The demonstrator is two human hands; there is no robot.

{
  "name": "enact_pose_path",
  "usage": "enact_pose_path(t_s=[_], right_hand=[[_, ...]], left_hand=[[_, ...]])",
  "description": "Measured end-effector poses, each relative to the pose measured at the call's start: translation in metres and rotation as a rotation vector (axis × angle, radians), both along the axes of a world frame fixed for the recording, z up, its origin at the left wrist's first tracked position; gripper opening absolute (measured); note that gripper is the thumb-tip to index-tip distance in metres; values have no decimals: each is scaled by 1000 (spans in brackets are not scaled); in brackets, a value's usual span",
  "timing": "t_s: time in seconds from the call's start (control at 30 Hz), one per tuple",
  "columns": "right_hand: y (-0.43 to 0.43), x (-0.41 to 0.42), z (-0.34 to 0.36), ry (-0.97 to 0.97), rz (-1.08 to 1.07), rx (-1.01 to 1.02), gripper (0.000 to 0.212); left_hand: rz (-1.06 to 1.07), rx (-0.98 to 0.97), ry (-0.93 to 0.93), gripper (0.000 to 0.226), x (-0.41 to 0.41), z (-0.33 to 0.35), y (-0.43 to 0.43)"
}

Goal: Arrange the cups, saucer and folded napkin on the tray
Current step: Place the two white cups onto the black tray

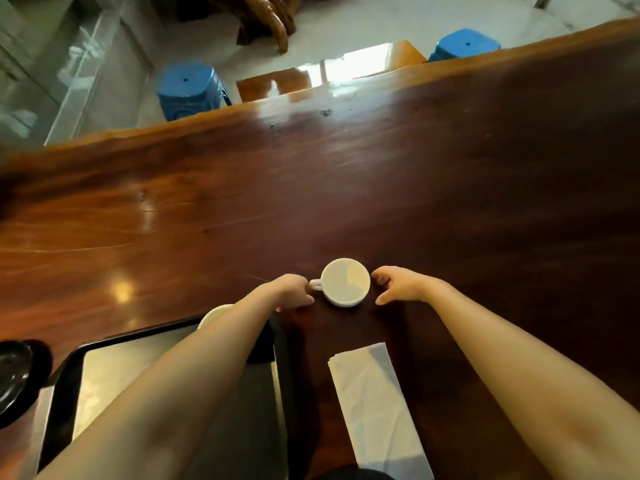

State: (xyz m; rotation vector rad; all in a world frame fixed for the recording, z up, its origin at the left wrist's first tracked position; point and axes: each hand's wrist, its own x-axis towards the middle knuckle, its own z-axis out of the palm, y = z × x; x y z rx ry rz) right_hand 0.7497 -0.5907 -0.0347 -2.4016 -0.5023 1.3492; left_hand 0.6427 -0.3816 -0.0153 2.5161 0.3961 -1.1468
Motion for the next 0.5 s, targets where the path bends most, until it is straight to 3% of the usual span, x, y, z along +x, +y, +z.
enact_pose_path(t_s=[0.27, 0.5], right_hand=[[21, 5, -9, 161, 39, 200, 84], [26, 3, -22, 255, -69, 277, 91]], left_hand=[[235, -228, -178, 33, 16, -22, -1], [481, -320, -329, 47, 9, -35, -3]])
